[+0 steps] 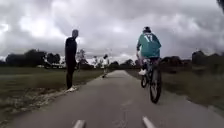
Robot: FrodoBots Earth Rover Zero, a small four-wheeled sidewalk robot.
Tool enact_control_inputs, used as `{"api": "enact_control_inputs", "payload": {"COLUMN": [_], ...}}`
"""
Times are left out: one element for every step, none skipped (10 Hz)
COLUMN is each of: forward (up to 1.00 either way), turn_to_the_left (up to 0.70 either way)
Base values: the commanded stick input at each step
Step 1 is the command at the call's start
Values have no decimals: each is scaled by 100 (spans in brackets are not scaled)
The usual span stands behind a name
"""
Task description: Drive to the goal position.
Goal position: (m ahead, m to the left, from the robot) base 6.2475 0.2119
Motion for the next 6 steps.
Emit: {"api": "enact_control_inputs", "payload": {"forward": [70,70,70,70,70,70], "turn_to_the_left": [0,0,0,0,0,0]}}
